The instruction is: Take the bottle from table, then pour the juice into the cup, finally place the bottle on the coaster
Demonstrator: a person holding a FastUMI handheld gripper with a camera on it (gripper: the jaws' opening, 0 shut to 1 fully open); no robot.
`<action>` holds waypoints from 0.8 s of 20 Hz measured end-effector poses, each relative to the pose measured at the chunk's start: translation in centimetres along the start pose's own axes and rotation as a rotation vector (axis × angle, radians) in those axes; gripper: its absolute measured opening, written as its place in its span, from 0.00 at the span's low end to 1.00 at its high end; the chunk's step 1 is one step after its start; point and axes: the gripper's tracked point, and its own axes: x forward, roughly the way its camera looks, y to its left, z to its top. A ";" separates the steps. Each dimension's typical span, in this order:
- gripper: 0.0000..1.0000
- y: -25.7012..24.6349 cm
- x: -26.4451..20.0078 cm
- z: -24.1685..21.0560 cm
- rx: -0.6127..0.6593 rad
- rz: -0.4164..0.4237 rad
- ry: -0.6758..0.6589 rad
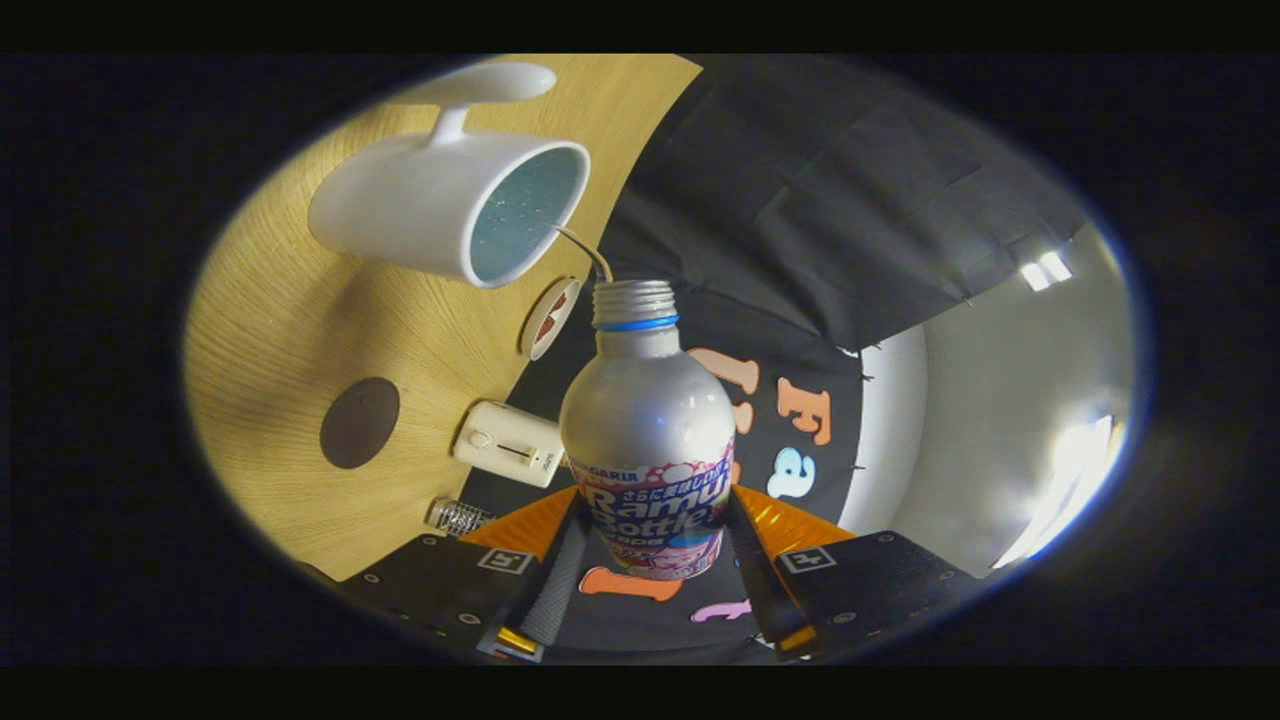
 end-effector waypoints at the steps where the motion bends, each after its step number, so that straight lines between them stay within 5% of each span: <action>1: 0.74 0.0 0.1 0.1 -0.002 0.001 -0.002; 16: 0.74 -0.2 0.1 0.6 -0.065 -0.020 -0.035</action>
